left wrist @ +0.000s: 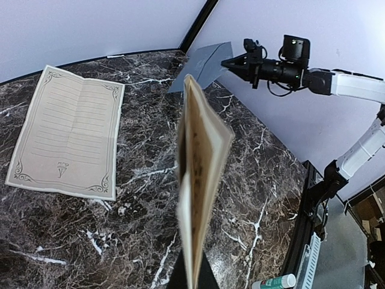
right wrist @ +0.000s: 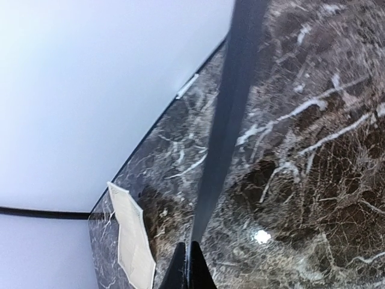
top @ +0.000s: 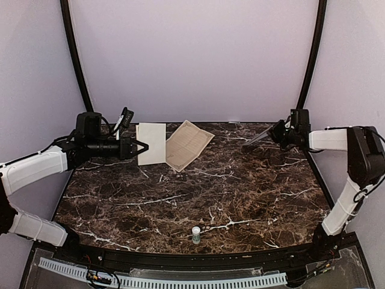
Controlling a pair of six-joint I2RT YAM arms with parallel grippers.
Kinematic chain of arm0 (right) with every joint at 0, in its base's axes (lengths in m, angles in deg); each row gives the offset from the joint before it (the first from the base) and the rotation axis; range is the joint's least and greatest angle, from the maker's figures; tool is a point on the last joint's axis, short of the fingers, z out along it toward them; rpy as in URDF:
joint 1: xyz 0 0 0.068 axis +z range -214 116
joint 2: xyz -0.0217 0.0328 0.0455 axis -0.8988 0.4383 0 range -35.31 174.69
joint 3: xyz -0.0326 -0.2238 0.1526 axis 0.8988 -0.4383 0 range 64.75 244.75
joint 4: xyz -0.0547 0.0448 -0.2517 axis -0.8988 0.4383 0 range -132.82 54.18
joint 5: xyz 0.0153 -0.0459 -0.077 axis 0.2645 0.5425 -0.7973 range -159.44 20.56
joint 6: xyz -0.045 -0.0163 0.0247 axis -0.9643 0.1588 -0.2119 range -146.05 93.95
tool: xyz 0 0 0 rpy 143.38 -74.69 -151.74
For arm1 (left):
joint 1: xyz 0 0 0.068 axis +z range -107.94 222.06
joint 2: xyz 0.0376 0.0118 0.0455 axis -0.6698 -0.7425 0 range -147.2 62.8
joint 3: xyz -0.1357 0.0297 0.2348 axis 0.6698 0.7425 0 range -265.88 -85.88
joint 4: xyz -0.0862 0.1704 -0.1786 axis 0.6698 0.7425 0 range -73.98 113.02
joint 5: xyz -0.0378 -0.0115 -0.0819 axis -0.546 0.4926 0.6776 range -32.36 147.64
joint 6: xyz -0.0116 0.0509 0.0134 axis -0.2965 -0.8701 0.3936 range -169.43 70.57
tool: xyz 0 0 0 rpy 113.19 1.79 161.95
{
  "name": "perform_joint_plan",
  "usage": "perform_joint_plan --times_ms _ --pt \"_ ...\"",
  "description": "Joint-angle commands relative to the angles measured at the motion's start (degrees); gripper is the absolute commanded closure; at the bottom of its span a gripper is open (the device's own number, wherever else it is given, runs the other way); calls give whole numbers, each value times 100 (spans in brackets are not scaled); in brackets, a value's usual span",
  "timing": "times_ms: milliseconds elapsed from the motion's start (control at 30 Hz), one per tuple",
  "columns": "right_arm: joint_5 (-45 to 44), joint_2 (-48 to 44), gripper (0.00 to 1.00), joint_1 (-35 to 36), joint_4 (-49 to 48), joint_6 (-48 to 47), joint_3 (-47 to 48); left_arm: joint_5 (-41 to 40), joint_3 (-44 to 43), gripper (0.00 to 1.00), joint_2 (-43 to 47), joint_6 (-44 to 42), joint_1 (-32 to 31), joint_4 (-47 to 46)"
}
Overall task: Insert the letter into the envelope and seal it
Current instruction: Pick up the envelope from the center of the board, then place the envelope at the center of the board.
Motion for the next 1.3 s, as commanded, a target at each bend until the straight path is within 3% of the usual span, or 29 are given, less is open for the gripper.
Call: perform_joint_plan --times_ms 0,200,333,567,900,1167,1267 --pt "611 -927 100 -28 701 -975 -24 -287 -31 100 -16 -269 18 119" --pt "1314 -2407 100 25 2183 -1856 -464 -1004 -159 100 -87 -642 18 585" --pt "1622 -3397 100 200 2830 -2055 -918 -967 -31 100 21 -623 13 496" --pt "2018 -4343 100 1013 3288 -1867 -1516 -872 287 100 617 268 -377 382" --pt "1812 -4058 100 2638 2636 -1717 -1703 -717 493 100 1703 1170 -1199 1350" --pt "2122 -3142 100 3144 2782 -2155 -1590 -748 517 100 2039 1440 -1608 1851" --pt "1757 -2886 100 3144 3232 -2316 -1528 -745 503 100 2092 1469 -1624 2015"
